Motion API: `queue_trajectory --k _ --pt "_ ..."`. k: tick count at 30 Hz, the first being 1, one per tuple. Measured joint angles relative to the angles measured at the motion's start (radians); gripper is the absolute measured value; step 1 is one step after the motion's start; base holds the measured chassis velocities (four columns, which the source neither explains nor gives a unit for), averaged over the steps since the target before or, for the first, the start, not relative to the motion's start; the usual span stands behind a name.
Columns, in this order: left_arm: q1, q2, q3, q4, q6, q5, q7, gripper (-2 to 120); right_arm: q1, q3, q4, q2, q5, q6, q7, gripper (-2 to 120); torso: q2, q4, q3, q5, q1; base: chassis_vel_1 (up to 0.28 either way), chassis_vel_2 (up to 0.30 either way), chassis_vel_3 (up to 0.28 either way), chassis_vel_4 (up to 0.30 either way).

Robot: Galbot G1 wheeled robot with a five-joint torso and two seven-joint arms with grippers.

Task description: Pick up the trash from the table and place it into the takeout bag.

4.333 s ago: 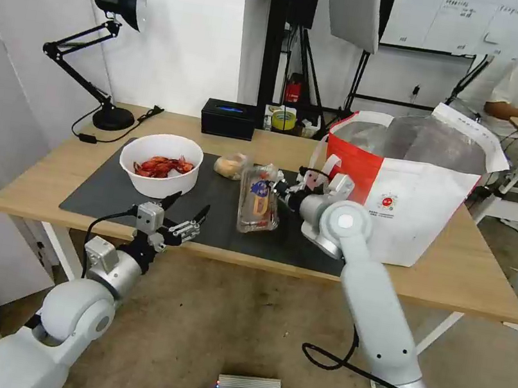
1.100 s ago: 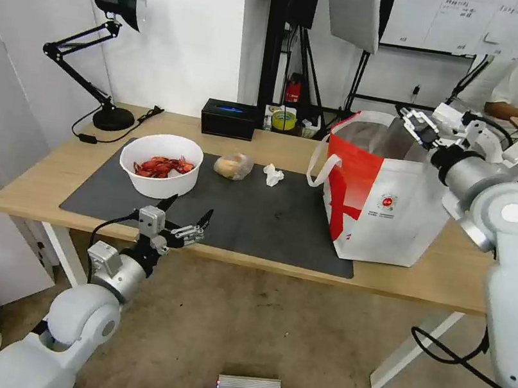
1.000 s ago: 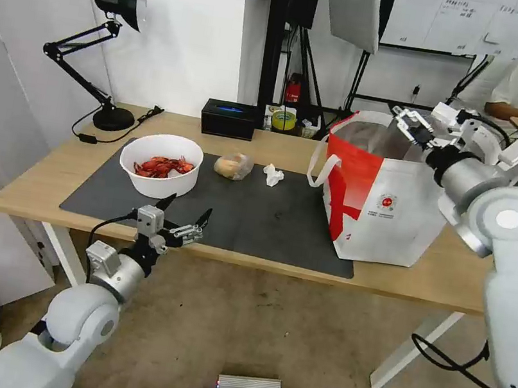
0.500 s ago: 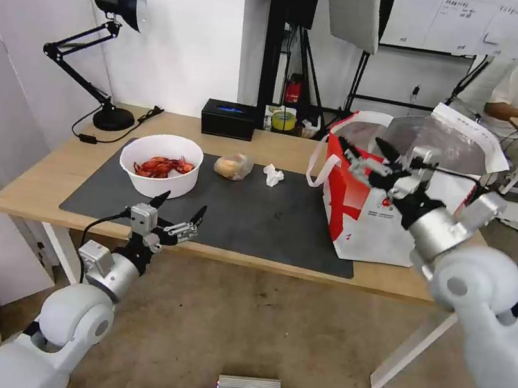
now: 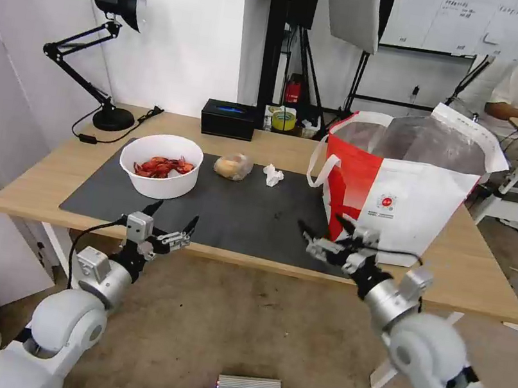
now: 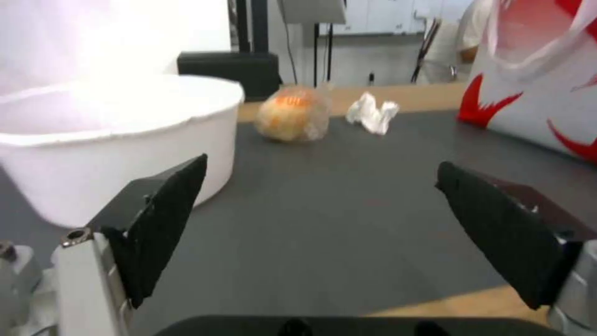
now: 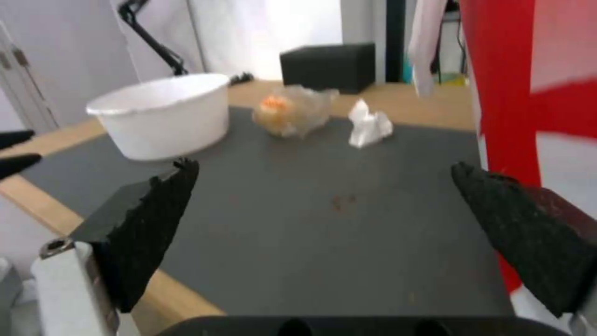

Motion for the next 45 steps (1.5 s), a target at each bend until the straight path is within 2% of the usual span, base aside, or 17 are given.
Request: queue_trajectory --k 9,17,26,39,45 --pt "0.003 -0.002 -0.003 0.009 0.044 -0.011 -0.012 100 -0.055 -0.02 0.007 0.061 -0.068 0.008 0.095 100 0.0 0.0 0.0 0.0 0.0 0.0 0.0 0.0 0.0" --pt "0.021 -0.012 -0.014 0.006 0.074 0.017 -0.02 100 -0.094 -0.022 0.009 0.093 -0.088 0.039 0.116 100 0.0 0.0001 0.0 0.0001 0.0 0.0 0.0 0.0 0.0" --pt "0.037 -0.037 -0.023 0.004 0.074 0.063 -0.097 100 -0.123 -0.037 0.025 0.111 -0.096 0.083 0.14 100 0.0 0.0 0.0 0.0001 0.0 0.0 0.0 0.0 0.0" --pt "0.067 -0.048 -0.04 -0.002 0.057 0.054 -0.084 100 -0.132 -0.045 0.023 0.11 -0.098 0.096 0.151 100 0.0 0.0 0.0 0.0001 0.0 0.0 0.0 0.0 0.0" --pt "0.08 -0.049 -0.048 -0.008 0.053 0.053 -0.078 100 -0.074 -0.074 0.003 0.108 -0.074 0.077 0.158 100 0.0 0.0 0.0 0.0001 0.0 0.0 0.0 0.0 0.0"
